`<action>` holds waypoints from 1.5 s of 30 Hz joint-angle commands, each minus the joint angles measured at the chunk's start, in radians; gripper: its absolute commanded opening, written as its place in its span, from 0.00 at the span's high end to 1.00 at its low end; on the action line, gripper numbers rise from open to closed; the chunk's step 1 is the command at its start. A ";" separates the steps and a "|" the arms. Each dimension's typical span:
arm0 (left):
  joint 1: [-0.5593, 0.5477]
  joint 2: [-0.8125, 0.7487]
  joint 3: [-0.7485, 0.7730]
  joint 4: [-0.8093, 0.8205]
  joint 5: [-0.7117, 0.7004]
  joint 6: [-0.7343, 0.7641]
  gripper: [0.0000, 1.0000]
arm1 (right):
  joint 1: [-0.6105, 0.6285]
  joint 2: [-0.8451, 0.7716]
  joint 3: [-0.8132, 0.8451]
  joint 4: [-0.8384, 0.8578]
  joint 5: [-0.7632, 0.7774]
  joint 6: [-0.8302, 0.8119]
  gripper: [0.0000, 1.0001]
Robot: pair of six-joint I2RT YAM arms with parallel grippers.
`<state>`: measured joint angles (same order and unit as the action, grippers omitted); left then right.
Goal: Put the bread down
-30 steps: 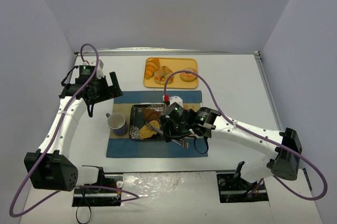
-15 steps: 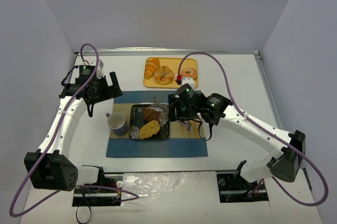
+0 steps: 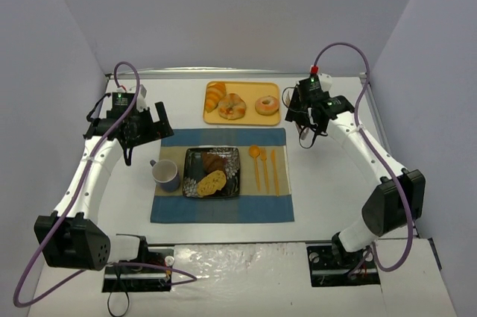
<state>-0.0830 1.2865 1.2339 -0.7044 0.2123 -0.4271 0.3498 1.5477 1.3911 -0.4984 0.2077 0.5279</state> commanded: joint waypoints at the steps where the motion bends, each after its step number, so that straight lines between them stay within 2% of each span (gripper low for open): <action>1: 0.006 -0.037 0.059 0.031 -0.001 0.015 0.03 | -0.039 0.046 0.023 0.100 0.061 -0.022 0.40; 5: 0.006 -0.044 0.053 0.025 -0.003 0.025 0.03 | -0.127 0.069 -0.031 0.165 0.030 -0.023 0.37; 11: 0.008 -0.049 0.047 0.025 -0.006 0.031 0.03 | -0.172 0.099 -0.078 0.214 0.072 -0.031 0.34; 14: 0.007 -0.050 0.047 0.028 -0.004 0.031 0.03 | -0.178 0.110 -0.117 0.240 0.101 -0.028 0.28; 24: 0.008 -0.045 0.046 0.033 -0.004 0.034 0.03 | -0.190 0.140 -0.232 0.332 0.094 0.012 0.25; 37: 0.008 -0.042 0.049 0.030 -0.007 0.036 0.03 | -0.206 0.220 -0.268 0.357 0.052 0.004 0.20; 45: 0.008 -0.039 0.067 0.019 -0.013 0.037 0.03 | -0.207 0.239 -0.286 0.357 0.045 0.012 0.12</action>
<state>-0.0830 1.2743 1.2339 -0.7059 0.2088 -0.4019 0.1501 1.8089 1.0955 -0.1638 0.2390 0.5263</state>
